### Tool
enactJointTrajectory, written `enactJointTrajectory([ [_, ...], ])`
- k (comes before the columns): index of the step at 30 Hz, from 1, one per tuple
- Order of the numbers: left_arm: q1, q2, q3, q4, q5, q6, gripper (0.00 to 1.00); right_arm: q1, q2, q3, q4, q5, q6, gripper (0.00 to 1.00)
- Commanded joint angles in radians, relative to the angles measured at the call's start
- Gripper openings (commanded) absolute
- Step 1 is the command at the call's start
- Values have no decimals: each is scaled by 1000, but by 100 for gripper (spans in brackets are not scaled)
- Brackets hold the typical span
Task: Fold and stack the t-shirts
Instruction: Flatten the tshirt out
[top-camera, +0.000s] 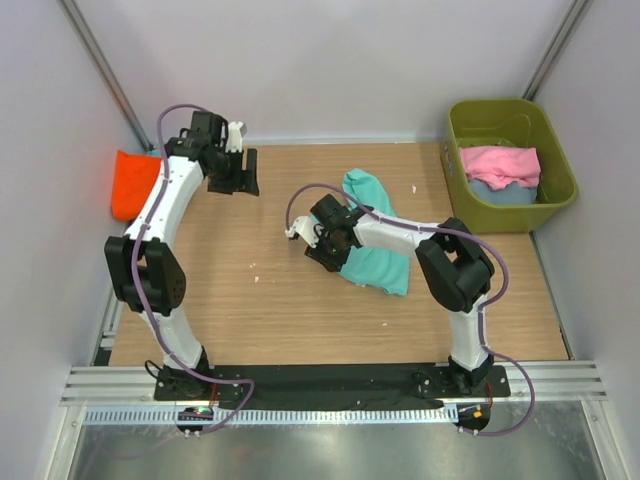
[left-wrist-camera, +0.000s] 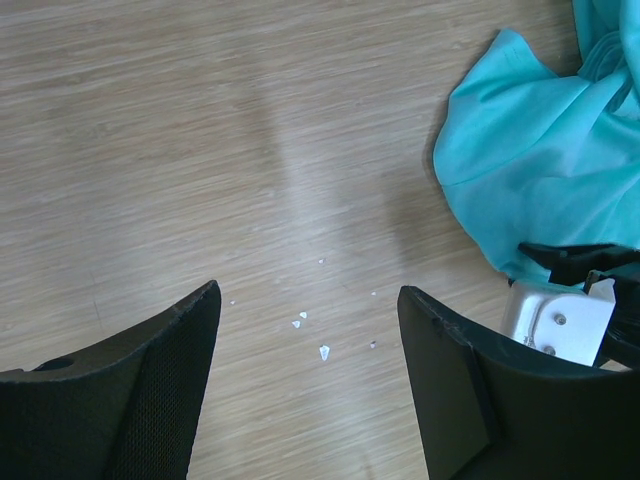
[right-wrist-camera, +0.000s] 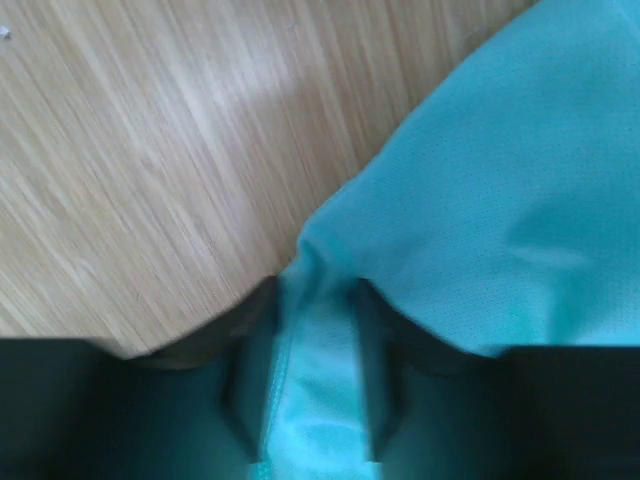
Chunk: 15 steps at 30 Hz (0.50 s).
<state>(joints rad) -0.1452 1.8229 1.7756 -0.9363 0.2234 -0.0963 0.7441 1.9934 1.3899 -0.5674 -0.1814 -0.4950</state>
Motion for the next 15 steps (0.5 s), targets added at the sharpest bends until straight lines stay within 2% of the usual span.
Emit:
enactJointTrajectory([
  [1,10,-59,-5,17,-13,15,73,6,4,50,37,42,19,33],
  [2,10,-59,-5,17,-18,15,73,6,-1,57,34,59,19,23],
  [4,9,-59,-1,19,-27,18,73,8,-24,87,18,82,12,9],
  [5,13,-59,1,21,-32,18,73,5,-53,110,0,91,1,6],
  [8,38,-53,7,27,-44,4,73,9,-103,282,-97,88,-42,4],
  [9,47,-50,10,34,-50,0,73,11,-111,387,-112,91,-50,4],
  [11,77,-30,39,40,-71,-9,73,11,-117,505,-172,92,-59,3],
  [12,87,-21,53,39,-78,-10,73,11,-116,623,-192,97,-60,3],
  [15,116,10,114,40,-98,-16,73,14,-123,792,-249,123,-73,3],
])
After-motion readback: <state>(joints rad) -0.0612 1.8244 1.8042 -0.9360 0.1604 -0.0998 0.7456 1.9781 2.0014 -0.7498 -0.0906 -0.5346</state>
